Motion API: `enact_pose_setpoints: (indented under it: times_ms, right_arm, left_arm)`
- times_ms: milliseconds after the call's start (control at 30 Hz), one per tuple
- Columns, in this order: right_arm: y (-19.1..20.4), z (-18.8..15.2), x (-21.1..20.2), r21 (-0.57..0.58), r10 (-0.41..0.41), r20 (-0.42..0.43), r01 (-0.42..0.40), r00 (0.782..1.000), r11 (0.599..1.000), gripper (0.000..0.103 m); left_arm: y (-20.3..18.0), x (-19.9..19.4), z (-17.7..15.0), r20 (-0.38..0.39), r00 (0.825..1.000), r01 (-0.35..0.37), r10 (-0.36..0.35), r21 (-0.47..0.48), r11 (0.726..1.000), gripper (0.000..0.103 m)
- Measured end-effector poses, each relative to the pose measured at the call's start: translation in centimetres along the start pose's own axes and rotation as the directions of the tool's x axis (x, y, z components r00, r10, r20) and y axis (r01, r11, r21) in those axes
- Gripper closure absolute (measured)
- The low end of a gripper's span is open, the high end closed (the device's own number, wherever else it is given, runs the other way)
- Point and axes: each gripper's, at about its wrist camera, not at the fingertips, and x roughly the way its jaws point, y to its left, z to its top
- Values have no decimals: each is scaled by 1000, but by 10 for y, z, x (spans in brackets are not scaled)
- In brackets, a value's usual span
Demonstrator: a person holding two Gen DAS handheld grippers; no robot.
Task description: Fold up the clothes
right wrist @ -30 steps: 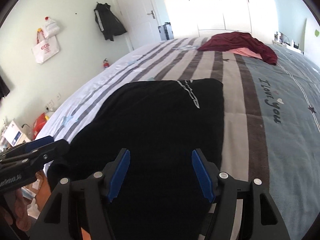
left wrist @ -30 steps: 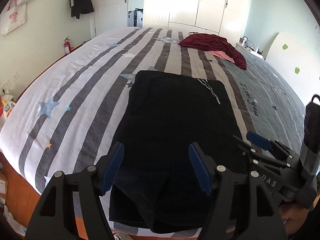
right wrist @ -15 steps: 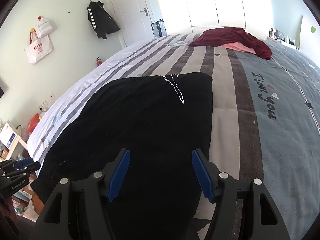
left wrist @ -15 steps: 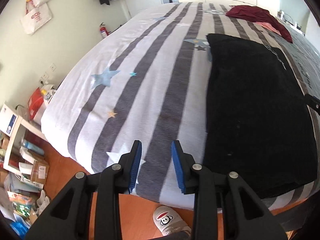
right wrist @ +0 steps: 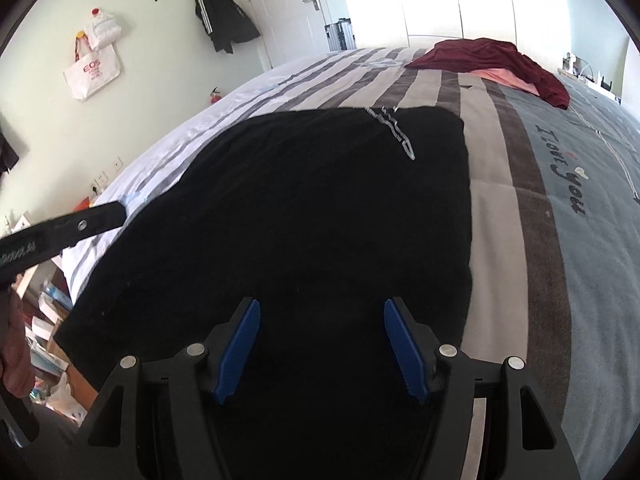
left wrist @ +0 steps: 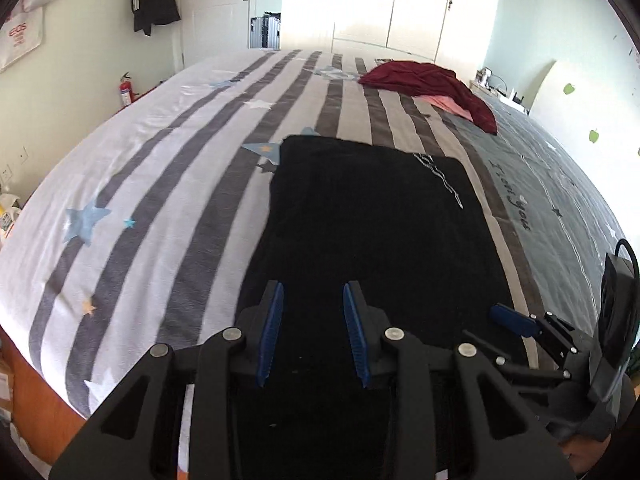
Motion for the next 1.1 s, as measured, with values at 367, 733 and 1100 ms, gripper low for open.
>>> enact_pose_setpoints:
  times_ms: [367, 733, 1100]
  right_arm:
    - [-16, -9, -28, 12, 41, 47, -42, 998, 999, 42]
    - [-60, 68, 2, 97, -33, 126, 20, 992, 995, 40]
    - [-77, 97, 79, 71, -93, 55, 89, 994, 993, 40]
  left_arm:
    - [90, 21, -5, -54, 973, -228, 223, -115, 967, 81]
    - [51, 52, 67, 55, 994, 88, -89, 16, 996, 81]
    - [63, 152, 97, -58, 992, -104, 114, 149, 983, 81]
